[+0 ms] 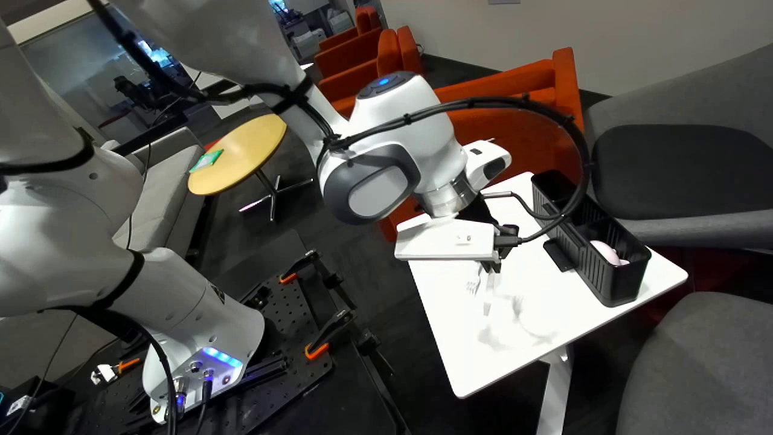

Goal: Put the first fork from the right in the cutlery box

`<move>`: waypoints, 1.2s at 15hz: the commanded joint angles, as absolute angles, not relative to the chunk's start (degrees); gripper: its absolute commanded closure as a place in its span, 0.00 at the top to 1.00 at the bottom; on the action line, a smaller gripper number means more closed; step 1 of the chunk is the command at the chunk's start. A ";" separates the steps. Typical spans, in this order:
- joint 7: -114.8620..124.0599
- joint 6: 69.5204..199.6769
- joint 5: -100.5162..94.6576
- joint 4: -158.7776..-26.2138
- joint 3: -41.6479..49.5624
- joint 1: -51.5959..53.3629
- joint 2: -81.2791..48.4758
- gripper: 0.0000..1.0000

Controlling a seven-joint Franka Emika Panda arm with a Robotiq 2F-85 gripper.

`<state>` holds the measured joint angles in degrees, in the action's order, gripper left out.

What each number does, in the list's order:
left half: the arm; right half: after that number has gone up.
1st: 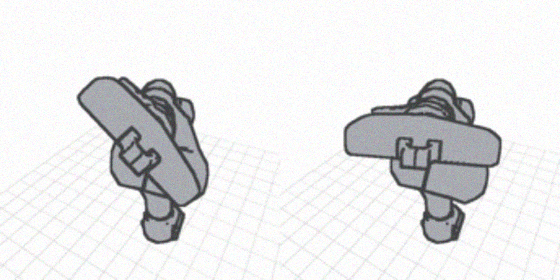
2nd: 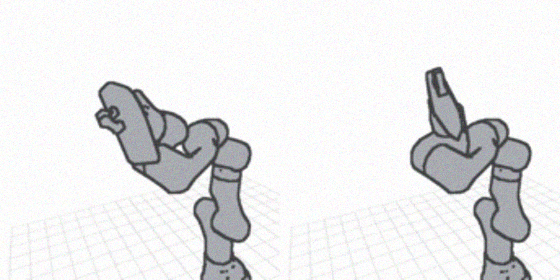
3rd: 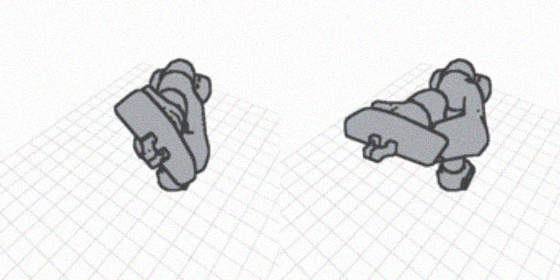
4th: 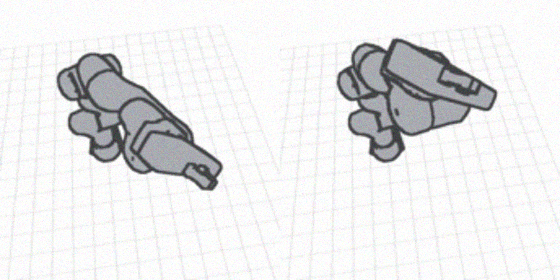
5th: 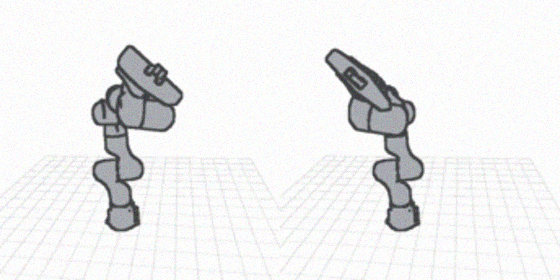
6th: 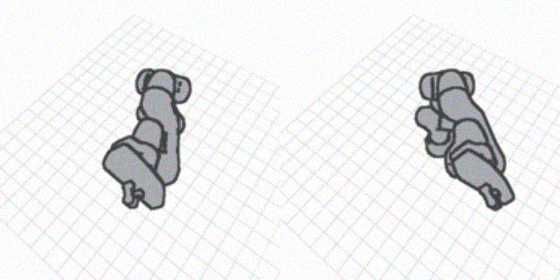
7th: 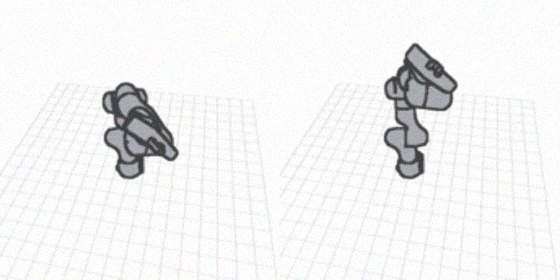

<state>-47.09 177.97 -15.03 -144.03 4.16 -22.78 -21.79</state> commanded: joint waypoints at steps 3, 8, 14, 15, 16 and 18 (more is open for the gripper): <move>-57.94 176.43 -9.95 -147.89 -14.57 -40.31 -13.70 0.03; -54.53 177.49 -11.52 -146.27 -9.30 -35.34 -16.11 0.11; -63.62 176.67 -1.71 -140.21 -31.00 -54.71 -20.30 0.03; -66.38 175.46 -0.30 -137.87 -36.05 -59.54 -22.12 0.03; -68.40 174.25 0.31 -135.93 -39.48 -63.05 -23.55 0.03; -73.06 169.89 0.53 -131.30 -45.17 -68.97 -27.32 0.03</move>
